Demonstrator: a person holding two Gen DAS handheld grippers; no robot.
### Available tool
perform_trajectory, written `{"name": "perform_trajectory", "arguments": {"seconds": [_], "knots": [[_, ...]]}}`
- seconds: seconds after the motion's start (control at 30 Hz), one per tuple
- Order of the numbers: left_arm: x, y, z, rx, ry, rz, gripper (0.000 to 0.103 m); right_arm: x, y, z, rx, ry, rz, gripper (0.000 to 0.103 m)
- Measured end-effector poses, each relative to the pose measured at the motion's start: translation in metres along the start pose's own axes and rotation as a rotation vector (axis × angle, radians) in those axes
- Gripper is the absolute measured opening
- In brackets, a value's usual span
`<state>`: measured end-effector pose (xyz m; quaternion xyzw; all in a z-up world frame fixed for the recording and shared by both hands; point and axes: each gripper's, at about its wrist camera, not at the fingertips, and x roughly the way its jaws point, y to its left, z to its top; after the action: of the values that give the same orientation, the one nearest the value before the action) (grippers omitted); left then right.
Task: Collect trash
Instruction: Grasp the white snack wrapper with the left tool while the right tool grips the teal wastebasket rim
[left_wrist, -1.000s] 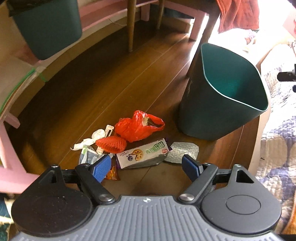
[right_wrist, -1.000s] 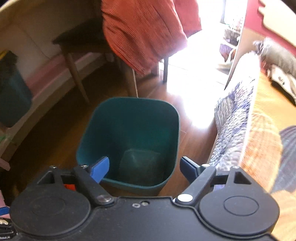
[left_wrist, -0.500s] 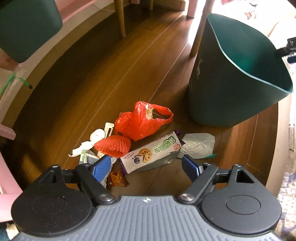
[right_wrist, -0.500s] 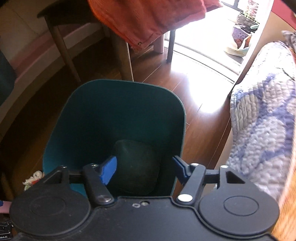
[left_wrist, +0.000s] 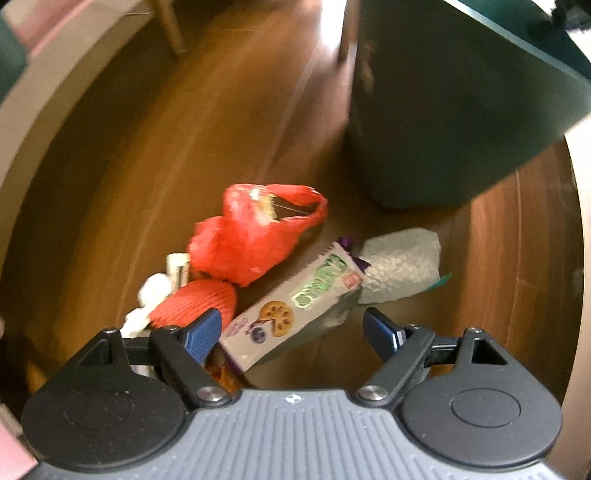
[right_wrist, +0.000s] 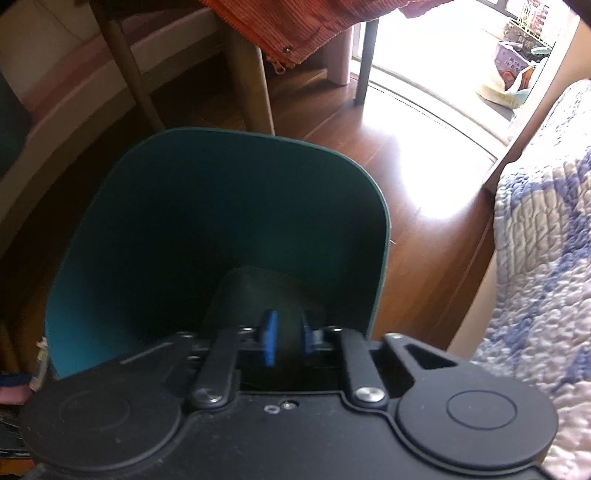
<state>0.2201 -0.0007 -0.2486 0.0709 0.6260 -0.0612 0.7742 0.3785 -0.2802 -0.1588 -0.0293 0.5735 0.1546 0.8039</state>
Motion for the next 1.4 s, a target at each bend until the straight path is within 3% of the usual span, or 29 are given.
{"name": "perform_trajectory", "arguments": {"seconds": [0.1, 0.37, 0.6, 1.1, 1.17, 1.33, 1.4], "knots": [[0.025, -0.004, 0.004, 0.061, 0.032, -0.03, 0.084, 0.001, -0.003, -0.004, 0.009, -0.007, 0.007, 0.0], [0.092, -0.012, 0.012, 0.215, 0.095, -0.009, 0.084, 0.007, -0.01, -0.001, 0.042, 0.015, 0.021, 0.0], [0.13, -0.023, 0.002, 0.372, 0.155, 0.012, 0.084, 0.012, -0.003, -0.001, -0.04, 0.042, 0.025, 0.0], [0.162, 0.008, 0.015, 0.178, 0.234, -0.04, 0.082, 0.007, -0.014, -0.011, -0.001, -0.049, 0.032, 0.0], [0.162, 0.008, 0.015, 0.191, 0.235, -0.03, 0.071, 0.006, -0.015, -0.012, 0.005, -0.062, 0.03, 0.0], [0.159, 0.0, 0.016, 0.184, 0.237, -0.019, 0.059, 0.007, -0.014, -0.013, 0.002, -0.093, 0.021, 0.0], [0.156, -0.002, 0.016, 0.158, 0.238, -0.021, 0.05, 0.008, -0.014, -0.012, -0.002, -0.105, 0.016, 0.0]]}}
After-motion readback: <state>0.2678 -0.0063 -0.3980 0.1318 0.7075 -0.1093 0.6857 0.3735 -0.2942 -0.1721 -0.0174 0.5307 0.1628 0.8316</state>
